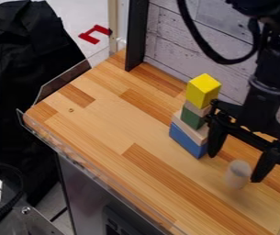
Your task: Put the cylinder on top of the yellow cube
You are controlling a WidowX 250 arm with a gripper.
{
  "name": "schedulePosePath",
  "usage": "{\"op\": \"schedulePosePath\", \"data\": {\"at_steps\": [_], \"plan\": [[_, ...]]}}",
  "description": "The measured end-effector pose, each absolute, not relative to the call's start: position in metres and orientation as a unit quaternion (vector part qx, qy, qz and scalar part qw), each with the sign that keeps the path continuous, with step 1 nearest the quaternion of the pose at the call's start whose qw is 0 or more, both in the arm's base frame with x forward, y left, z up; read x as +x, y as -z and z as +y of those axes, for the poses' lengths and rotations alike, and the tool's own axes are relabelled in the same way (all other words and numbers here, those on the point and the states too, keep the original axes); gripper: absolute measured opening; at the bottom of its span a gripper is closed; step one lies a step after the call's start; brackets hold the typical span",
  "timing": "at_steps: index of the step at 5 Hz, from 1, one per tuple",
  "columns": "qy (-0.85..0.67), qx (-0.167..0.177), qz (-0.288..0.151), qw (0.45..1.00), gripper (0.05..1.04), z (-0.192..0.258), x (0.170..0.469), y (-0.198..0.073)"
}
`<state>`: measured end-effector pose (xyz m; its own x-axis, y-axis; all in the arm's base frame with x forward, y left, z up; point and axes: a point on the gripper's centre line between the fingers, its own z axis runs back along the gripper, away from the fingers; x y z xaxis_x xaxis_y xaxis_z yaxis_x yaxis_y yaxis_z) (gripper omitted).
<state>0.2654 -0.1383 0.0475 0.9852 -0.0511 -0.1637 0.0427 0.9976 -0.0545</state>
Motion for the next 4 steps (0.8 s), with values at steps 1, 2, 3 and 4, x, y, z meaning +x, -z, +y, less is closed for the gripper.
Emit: {"op": "schedulePosePath", "data": {"at_steps": [1,2,3,4], "plan": [[0.02,-0.022,0.09,0.995,0.999,-0.139,0.265,-0.041],[0.013,-0.026,0.082,0.996,0.999,-0.141,0.27,-0.043],[0.001,-0.027,0.08,0.996,0.999,-0.138,0.275,-0.04],[-0.005,-0.02,0.083,0.996,0.999,-0.138,0.279,-0.038]]}}
